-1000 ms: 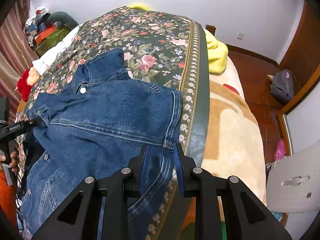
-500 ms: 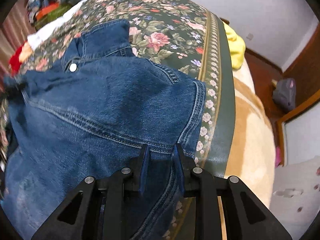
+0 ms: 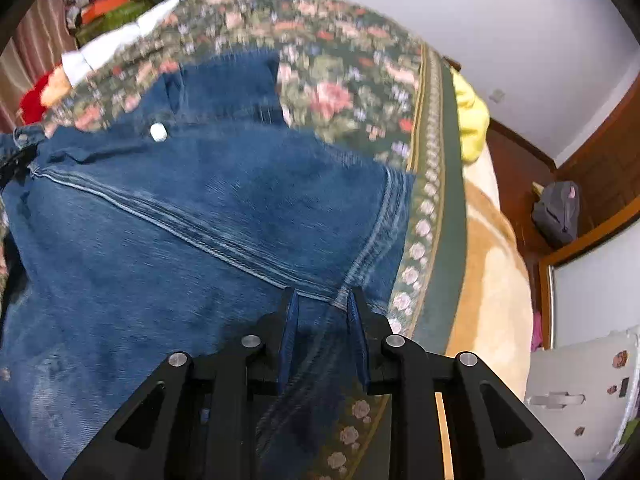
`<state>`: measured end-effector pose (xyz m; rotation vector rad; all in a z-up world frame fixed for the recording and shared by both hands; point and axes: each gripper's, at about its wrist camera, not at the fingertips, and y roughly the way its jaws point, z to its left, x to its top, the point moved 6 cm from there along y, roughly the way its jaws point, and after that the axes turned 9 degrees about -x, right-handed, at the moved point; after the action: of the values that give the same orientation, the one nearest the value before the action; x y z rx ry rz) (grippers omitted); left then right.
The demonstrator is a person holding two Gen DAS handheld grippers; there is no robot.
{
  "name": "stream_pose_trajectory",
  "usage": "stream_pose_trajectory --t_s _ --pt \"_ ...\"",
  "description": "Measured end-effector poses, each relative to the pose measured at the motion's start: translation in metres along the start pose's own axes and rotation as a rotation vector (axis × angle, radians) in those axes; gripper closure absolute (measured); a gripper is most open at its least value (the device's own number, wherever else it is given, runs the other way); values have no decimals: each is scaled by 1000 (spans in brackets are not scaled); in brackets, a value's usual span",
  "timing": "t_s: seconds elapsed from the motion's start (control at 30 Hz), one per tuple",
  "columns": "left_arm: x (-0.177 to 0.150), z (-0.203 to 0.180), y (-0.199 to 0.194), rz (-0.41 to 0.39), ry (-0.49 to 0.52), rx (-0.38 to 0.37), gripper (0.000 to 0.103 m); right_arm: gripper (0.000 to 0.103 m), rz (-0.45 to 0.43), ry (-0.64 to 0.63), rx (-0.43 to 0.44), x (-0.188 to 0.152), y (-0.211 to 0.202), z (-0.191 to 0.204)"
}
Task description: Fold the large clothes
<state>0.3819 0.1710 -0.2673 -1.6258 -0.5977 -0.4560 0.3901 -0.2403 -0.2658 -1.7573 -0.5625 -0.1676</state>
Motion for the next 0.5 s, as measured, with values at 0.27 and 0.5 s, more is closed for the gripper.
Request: stream_pose_trajectory --t_s 0.27,0.5 --pt "-27 -2 19 31 0 24 59 13 -55 37 -123 -9 0 -23" --pt "-28 6 -7 94 -24 27 28 13 -9 176 19 -16 -4 -41"
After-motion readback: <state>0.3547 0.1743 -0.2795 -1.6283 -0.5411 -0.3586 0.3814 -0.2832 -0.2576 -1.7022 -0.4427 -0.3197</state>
